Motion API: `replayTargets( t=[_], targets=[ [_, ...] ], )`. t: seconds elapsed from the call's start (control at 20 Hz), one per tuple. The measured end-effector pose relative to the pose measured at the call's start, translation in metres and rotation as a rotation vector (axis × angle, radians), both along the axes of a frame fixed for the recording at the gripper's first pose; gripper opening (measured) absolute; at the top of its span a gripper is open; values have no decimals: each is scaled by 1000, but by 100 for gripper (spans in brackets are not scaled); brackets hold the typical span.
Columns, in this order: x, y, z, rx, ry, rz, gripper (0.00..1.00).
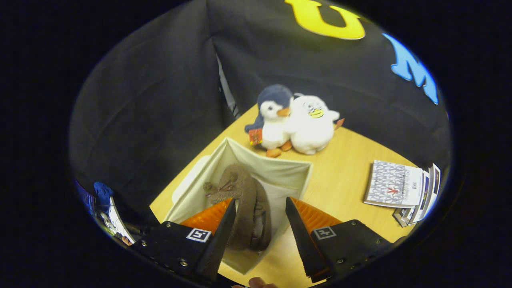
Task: Open the storage box then place both shoes into the box .Put the left shoe in first, then the right shoe, with the right side of both shoes facing outward in a uniform manner.
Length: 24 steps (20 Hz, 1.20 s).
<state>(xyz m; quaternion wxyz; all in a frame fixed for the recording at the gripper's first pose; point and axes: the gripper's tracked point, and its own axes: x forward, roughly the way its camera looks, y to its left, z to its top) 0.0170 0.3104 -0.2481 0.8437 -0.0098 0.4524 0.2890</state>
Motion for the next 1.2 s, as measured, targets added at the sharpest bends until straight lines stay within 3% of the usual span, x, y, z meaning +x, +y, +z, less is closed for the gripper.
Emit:
replayTargets(
  t=[0.15,0.4,0.6,0.7,0.75,1.2],
  targets=[
    [25,-77,69,66,-166,-172,78],
    [48,-204,160,36,-463,-427,77],
    [50,-271,221,-4,-704,-572,77],
    [46,-284,233,-1,-759,-629,90],
    [49,-287,231,5,-765,-642,97],
    [49,-259,237,-16,-778,-582,97]
  ],
)
